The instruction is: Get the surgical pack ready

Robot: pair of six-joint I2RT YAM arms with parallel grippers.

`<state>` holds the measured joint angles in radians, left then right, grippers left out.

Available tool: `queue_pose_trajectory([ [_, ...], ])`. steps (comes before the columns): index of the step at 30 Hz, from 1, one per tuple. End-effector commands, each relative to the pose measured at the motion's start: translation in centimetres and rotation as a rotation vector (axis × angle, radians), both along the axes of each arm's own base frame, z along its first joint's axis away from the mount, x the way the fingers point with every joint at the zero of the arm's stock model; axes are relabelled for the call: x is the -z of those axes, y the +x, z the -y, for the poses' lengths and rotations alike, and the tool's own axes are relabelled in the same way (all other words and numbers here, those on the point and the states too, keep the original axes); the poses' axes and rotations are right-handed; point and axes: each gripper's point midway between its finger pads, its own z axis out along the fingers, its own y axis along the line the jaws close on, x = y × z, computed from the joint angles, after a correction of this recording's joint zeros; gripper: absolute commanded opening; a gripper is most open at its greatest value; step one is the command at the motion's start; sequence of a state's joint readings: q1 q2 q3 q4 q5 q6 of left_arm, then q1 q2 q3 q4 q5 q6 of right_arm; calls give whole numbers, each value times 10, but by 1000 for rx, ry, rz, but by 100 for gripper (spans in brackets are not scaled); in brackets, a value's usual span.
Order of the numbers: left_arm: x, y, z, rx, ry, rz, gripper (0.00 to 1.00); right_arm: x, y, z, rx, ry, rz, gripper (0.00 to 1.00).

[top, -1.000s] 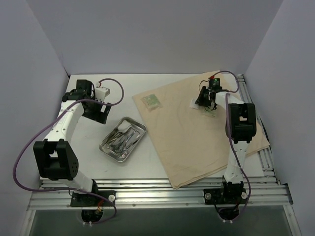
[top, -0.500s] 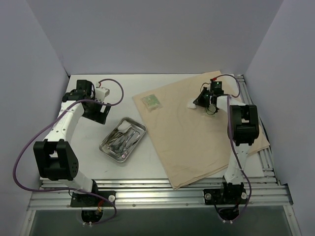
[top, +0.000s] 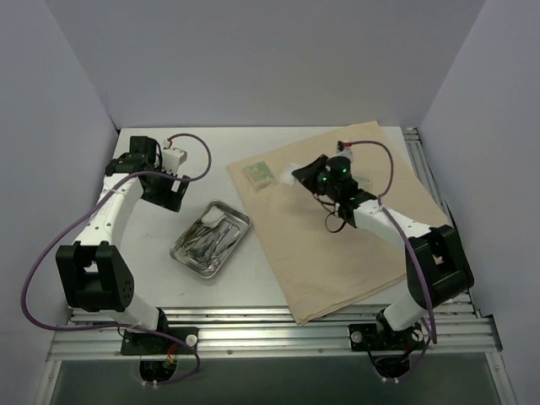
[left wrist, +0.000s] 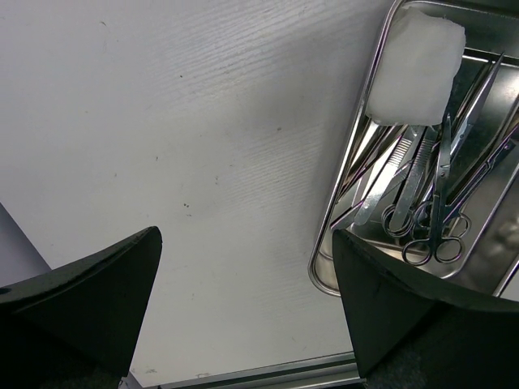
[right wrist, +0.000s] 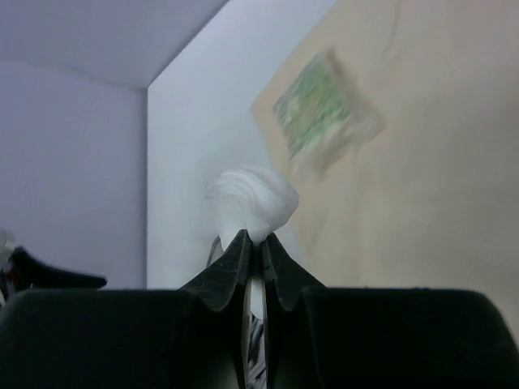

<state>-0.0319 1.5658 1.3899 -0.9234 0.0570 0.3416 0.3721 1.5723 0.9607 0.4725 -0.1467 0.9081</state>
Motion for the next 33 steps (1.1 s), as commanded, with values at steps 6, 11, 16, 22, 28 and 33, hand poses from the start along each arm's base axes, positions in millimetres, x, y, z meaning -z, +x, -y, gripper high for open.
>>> queue_pose_trajectory([
  [6, -15, -2, 6, 6, -27, 71, 96, 11, -54, -147, -6, 268, -50, 0],
  [11, -14, -12, 5, 15, -25, 86, 96, 44, -75, -199, -96, 236, -126, 0],
  [16, -15, -16, 4, 17, -19, 97, 96, 70, -81, -220, -119, 219, -182, 0],
  [22, -15, -17, 4, 18, -24, 102, 96, 81, -76, -223, -77, 187, -188, 0],
  [28, -14, -17, 4, 16, -23, 100, 96, 101, -78, -213, -14, 170, -257, 0],
  [33, -14, -15, 4, 13, -22, 105, 96, 123, -86, -206, 10, 140, -324, 0],
])
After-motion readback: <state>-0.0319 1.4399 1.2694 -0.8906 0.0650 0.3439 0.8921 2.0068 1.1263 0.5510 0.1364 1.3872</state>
